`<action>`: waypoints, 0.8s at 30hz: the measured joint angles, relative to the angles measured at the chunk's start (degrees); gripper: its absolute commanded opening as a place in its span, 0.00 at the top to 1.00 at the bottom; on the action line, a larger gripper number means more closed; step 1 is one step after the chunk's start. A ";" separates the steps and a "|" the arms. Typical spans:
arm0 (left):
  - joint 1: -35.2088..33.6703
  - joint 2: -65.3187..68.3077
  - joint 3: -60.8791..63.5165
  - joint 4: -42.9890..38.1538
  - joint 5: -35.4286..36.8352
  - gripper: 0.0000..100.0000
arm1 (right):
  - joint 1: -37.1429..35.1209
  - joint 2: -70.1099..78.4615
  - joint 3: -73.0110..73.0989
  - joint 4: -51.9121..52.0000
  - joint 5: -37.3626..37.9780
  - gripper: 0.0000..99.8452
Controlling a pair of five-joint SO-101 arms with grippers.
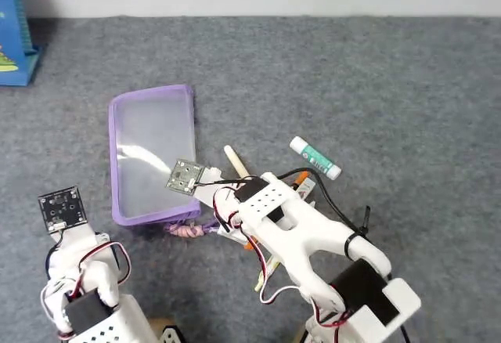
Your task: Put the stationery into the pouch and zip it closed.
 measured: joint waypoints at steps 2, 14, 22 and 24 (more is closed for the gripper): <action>0.00 0.00 0.00 0.00 0.00 0.95 | 0.00 0.00 -0.44 0.00 0.00 0.98; 0.00 0.00 0.00 0.00 0.00 0.95 | -0.26 -3.34 -5.98 14.15 1.41 0.99; 0.00 0.00 0.00 0.00 0.00 0.95 | 4.48 -15.56 -13.01 31.91 7.12 0.99; 0.00 0.00 0.00 0.00 0.00 0.95 | 7.91 -17.05 -14.07 34.90 9.49 0.99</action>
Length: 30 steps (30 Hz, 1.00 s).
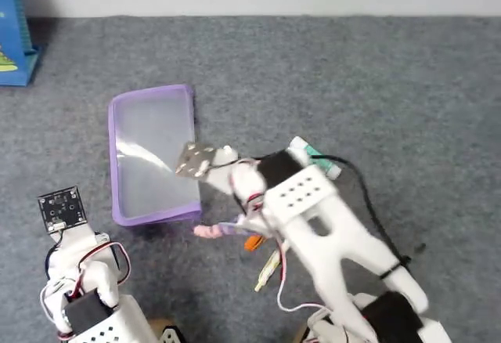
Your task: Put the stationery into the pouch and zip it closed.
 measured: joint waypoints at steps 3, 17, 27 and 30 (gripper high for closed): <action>0.00 0.00 0.00 0.00 0.00 0.95 | 5.71 -0.88 -0.35 2.46 3.08 0.99; 0.00 0.00 0.00 0.00 0.00 0.95 | 13.80 -1.05 -0.35 6.42 1.49 0.79; 0.00 0.00 0.00 0.00 0.00 0.95 | -5.10 -0.88 0.44 -0.97 -5.98 0.79; 0.00 0.00 0.00 0.00 0.00 0.95 | -8.88 2.37 3.52 -6.86 -8.00 0.79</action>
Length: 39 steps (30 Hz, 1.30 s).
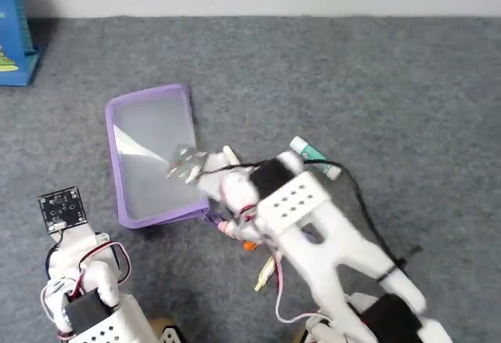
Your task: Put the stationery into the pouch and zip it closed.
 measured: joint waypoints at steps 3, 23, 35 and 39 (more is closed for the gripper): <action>0.00 0.00 0.00 0.00 0.00 0.95 | -0.97 5.10 0.97 -4.92 -1.32 0.79; 0.00 0.00 0.00 -0.09 0.00 0.95 | -4.04 15.82 0.97 -15.47 -1.67 0.84; 0.00 0.00 0.00 -0.09 0.00 0.95 | -5.80 21.27 0.97 -15.91 -3.34 0.84; 0.00 0.00 0.00 -0.09 0.00 0.95 | -5.89 22.95 -0.70 -14.95 -4.31 0.84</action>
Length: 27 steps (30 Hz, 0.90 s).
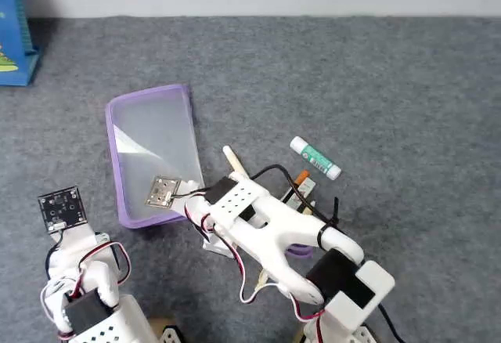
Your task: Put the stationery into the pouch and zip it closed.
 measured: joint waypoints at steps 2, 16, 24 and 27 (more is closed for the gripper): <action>0.00 0.00 0.00 0.00 0.00 0.95 | 0.00 0.26 -0.35 0.53 -0.09 0.84; 0.00 0.00 0.00 0.00 0.00 0.95 | 0.00 0.44 -1.67 1.05 -0.62 0.84; 0.00 0.00 0.00 0.00 0.00 0.95 | 0.09 0.53 -1.67 1.05 -1.14 0.91; 0.00 0.00 0.00 0.00 0.00 0.95 | 0.35 0.88 -1.67 0.88 -1.14 0.95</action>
